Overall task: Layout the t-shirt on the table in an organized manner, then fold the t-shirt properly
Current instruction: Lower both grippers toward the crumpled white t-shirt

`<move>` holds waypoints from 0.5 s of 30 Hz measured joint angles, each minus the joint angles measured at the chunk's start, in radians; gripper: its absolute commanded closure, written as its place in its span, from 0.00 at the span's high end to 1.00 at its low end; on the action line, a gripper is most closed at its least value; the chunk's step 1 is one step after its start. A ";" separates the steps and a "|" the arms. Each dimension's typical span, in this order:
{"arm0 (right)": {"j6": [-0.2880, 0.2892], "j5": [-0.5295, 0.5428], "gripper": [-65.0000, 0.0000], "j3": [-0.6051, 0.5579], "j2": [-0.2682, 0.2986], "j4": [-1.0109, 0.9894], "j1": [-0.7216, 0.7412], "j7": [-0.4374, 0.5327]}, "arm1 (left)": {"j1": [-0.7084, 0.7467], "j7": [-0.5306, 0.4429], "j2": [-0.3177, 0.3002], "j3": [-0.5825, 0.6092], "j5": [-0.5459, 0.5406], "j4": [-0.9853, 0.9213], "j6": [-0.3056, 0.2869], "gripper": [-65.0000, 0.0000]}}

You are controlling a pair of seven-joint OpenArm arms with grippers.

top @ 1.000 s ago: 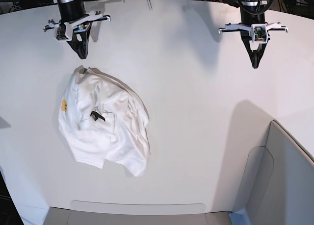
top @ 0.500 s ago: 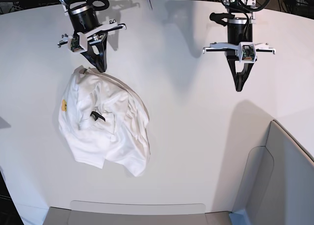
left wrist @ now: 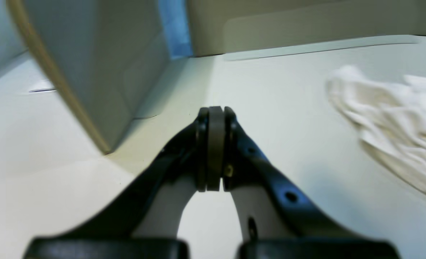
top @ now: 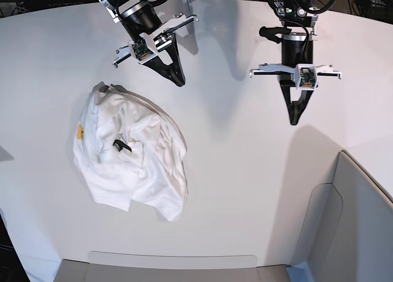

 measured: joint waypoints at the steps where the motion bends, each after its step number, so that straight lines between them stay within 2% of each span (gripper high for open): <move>1: 0.000 0.000 0.00 -0.006 0.000 0.000 0.000 0.001 | 0.005 0.001 0.000 0.005 0.000 0.000 -0.003 0.00; 9: 0.000 0.000 0.00 -0.001 0.006 0.000 0.014 -0.004 | 0.004 0.001 -0.003 0.023 0.000 0.000 0.006 0.00; 13: 0.003 0.000 0.00 0.037 0.005 0.000 0.031 -0.005 | 0.004 0.001 -0.003 0.023 0.000 0.000 0.005 0.00; 15: 0.003 0.000 0.00 0.058 0.004 0.000 0.049 -0.010 | 0.002 0.035 -0.003 0.023 0.000 0.000 0.005 0.00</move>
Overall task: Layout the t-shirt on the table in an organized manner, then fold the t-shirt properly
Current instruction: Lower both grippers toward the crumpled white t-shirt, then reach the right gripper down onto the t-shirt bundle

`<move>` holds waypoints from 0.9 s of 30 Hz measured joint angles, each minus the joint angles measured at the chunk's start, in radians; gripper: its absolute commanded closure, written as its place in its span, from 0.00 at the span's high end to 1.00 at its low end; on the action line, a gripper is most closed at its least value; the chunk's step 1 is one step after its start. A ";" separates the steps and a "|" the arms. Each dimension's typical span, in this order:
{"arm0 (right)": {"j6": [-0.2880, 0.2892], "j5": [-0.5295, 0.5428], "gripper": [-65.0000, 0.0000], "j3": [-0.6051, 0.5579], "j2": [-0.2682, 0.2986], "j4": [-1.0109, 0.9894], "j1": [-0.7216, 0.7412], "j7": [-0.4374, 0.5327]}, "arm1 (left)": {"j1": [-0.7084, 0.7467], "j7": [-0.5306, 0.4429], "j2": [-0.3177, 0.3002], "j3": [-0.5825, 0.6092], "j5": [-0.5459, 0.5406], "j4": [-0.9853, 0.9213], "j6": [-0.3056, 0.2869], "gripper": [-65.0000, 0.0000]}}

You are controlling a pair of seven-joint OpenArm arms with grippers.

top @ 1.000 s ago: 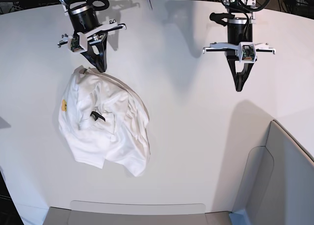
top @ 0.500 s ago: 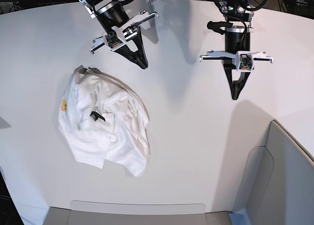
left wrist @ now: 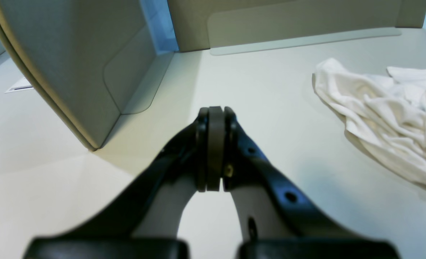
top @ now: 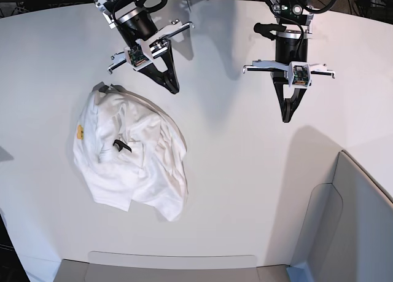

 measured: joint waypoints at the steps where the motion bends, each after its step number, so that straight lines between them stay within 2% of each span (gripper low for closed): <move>1: 0.000 0.000 0.00 0.012 0.000 0.000 0.010 0.004 | 0.000 0.032 0.000 0.000 0.000 0.000 0.000 0.00; 4: 0.000 0.000 0.00 0.057 0.000 0.000 0.045 -0.011 | -0.016 0.113 0.000 0.000 -0.001 -0.001 -0.001 0.01; 7: 0.002 0.000 0.00 0.103 0.000 0.000 0.103 -0.100 | -0.034 0.154 0.000 0.000 0.000 -0.001 -0.001 0.02; 12: 0.002 0.006 0.00 0.150 0.000 0.000 0.227 -0.220 | -0.030 0.259 0.000 0.000 -0.002 -0.001 -0.001 0.13; 18: 0.004 0.007 0.00 0.210 -0.002 0.000 0.332 -0.387 | -0.034 0.264 0.000 0.000 -0.001 -0.001 -0.001 0.13; 20: 0.008 0.010 0.04 0.245 -0.003 0.000 0.366 -0.468 | -0.033 0.265 -0.003 -0.003 -0.001 -0.001 -0.001 0.13; 24: 0.002 0.103 0.16 0.350 -0.002 0.000 0.434 -0.628 | -0.034 0.304 -0.003 -0.006 -0.001 -0.001 -0.001 0.13; 27: 0.005 0.175 0.17 0.414 0.043 0.000 0.473 -0.724 | -0.034 0.333 -0.003 -0.006 -0.001 -0.001 0.000 0.13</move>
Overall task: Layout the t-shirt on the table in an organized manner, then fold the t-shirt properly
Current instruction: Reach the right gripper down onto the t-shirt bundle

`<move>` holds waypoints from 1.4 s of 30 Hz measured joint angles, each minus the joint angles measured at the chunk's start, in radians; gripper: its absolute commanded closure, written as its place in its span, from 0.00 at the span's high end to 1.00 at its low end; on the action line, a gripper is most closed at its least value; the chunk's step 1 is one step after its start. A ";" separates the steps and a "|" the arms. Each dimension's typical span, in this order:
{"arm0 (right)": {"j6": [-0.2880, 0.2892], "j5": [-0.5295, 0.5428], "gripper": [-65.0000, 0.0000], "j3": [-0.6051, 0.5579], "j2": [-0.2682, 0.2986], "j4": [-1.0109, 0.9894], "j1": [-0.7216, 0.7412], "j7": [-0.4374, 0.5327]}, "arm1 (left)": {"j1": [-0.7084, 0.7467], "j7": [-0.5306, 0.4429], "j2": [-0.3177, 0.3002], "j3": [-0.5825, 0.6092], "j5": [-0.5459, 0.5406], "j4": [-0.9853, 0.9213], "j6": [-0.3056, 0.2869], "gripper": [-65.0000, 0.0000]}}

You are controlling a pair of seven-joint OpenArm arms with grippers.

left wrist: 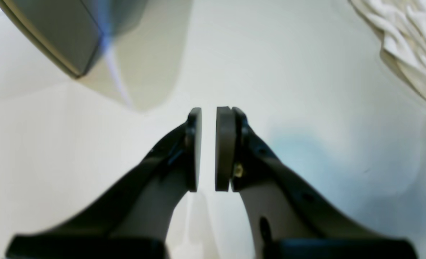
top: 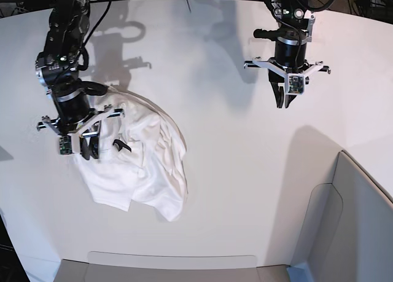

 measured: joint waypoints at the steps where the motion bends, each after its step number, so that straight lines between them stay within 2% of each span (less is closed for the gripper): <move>1: -0.001 0.021 0.18 0.019 0.018 0.000 0.013 -0.025 | 0.000 0.002 0.000 0.000 0.000 0.000 0.000 0.13; 3: -0.004 0.045 0.18 0.056 0.036 -0.008 0.037 -0.081 | -0.002 0.006 0.000 0.000 0.000 0.000 -0.001 0.13; 7: 0.000 0.098 0.18 0.077 0.037 -0.080 0.098 -0.183 | -0.006 0.009 0.000 0.000 0.000 0.000 0.000 0.13; 10: -0.001 0.094 0.18 0.079 0.048 -0.148 0.135 -0.217 | -0.018 0.015 -0.002 0.001 0.000 0.000 0.000 0.13; 24: -0.005 0.088 0.18 0.053 0.045 -0.418 0.267 -0.221 | -0.016 0.018 -0.002 0.001 0.000 0.000 0.000 0.13; 29: -0.004 0.101 0.25 -0.043 0.037 -0.433 0.262 -0.246 | -0.016 0.018 -0.002 0.001 0.000 0.000 0.000 0.13; 32: -0.004 0.102 0.28 -0.060 0.033 -0.433 0.265 -0.245 | -0.016 0.018 -0.002 0.000 0.000 -0.006 0.000 0.13; 38: -0.004 0.096 0.28 -0.065 0.019 -0.434 0.262 -0.245 | -0.016 0.017 -0.002 0.000 0.000 -0.013 0.000 0.13; 40: -0.005 0.092 0.24 -0.077 0.021 -0.434 0.262 -0.244 | -0.016 0.017 -0.002 0.000 0.000 -0.013 0.000 0.13; 42: -0.005 0.085 0.13 -0.119 0.027 -0.435 0.262 -0.246 | -0.016 0.018 -0.002 0.000 0.000 -0.013 0.000 0.13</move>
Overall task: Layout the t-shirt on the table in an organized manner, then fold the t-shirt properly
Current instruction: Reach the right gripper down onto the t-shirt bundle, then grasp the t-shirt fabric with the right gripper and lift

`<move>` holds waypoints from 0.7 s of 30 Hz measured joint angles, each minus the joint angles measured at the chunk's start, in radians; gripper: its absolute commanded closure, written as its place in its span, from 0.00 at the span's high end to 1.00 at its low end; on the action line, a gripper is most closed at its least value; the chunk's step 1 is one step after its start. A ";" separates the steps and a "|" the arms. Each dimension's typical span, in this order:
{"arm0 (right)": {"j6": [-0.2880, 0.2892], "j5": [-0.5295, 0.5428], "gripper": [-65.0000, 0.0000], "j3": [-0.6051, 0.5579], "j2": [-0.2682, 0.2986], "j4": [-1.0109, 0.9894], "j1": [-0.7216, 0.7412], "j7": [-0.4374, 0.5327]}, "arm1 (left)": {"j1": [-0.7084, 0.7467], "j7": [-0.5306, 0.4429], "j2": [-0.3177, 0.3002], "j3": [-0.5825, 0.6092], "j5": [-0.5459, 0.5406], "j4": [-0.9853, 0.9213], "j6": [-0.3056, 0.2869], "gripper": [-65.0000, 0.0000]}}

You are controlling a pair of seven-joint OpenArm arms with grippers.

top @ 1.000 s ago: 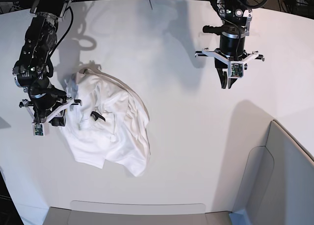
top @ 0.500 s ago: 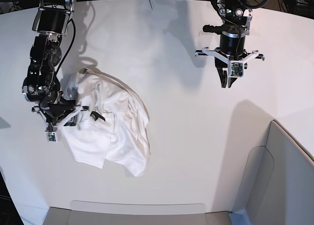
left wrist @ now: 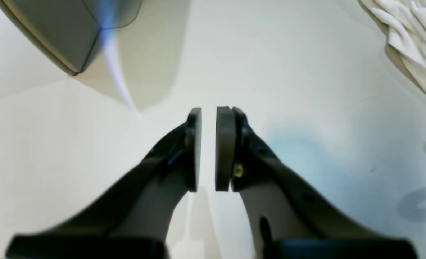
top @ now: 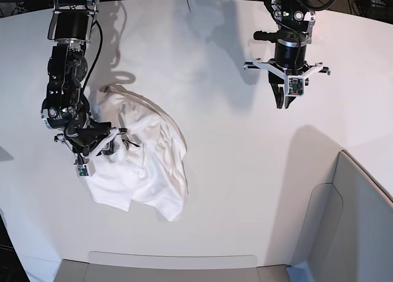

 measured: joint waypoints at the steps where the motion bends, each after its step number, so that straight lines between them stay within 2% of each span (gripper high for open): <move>1: 0.000 0.000 0.06 -0.019 0.000 0.000 0.000 0.001 | 0.000 0.000 0.000 0.000 0.000 0.000 0.000 0.13; 2: 0.000 0.000 0.00 -0.035 -0.006 0.000 0.001 0.001 | 0.000 0.000 0.000 0.000 0.000 0.000 0.000 0.13; 9: 0.000 -0.003 0.00 -0.072 -0.008 0.027 -0.006 0.000 | 0.000 0.000 0.000 -0.001 0.000 0.000 0.000 0.13; 18: 0.000 0.003 0.00 -0.097 -0.008 0.409 -0.195 0.000 | 0.003 0.001 0.000 -0.039 -0.001 0.000 -0.004 0.13; 21: 0.001 0.008 0.00 -0.103 -0.005 0.446 -0.266 0.016 | 0.000 0.003 0.002 -0.039 0.000 -0.001 -0.001 0.13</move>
